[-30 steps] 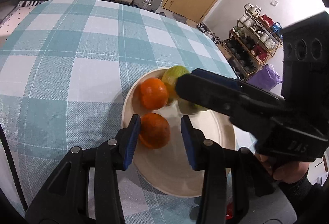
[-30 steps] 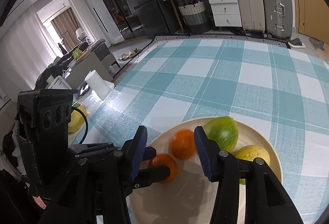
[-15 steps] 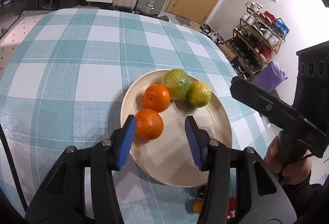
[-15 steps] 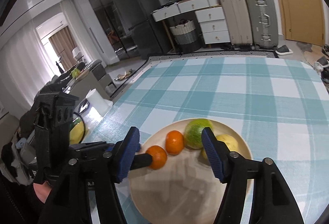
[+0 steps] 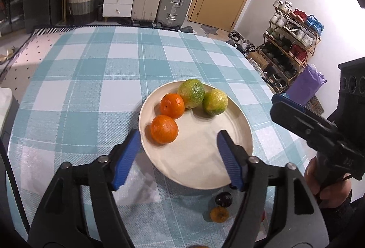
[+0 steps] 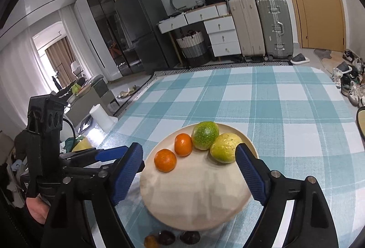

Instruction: Organize fruits

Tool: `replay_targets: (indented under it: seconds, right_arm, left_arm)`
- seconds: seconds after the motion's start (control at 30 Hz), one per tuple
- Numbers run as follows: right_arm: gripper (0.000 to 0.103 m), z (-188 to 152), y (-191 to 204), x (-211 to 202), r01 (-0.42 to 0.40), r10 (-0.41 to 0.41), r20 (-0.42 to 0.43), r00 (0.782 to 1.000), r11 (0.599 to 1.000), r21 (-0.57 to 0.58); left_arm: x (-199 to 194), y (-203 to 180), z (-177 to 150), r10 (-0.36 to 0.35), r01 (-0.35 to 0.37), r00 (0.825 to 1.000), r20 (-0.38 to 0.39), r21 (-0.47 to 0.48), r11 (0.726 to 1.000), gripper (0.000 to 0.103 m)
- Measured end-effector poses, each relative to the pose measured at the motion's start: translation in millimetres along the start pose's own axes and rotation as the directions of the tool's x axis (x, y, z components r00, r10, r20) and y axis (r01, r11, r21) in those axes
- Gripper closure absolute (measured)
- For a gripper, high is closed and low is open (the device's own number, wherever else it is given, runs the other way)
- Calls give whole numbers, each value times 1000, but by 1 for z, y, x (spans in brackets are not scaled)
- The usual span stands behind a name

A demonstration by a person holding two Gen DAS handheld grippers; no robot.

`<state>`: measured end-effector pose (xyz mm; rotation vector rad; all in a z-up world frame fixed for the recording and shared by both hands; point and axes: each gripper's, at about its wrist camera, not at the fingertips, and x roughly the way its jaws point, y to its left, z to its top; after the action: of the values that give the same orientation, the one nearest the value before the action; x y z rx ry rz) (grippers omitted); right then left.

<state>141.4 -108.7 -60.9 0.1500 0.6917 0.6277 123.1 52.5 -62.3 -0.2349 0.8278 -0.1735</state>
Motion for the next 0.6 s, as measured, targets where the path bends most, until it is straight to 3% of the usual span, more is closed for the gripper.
replay_targets:
  seconds: [0.33,0.6]
  right_arm:
    - [4,-15,8,-34,10,-9,72,997,1000,-5]
    - [0,-31,12,-59,22,-22,104,994,1000,3]
  left_arm:
    - [-36,-13,-13,69,-71,996,52,33,997,24]
    - [-58,-20,-27,90,-93,993,74,42,995,21]
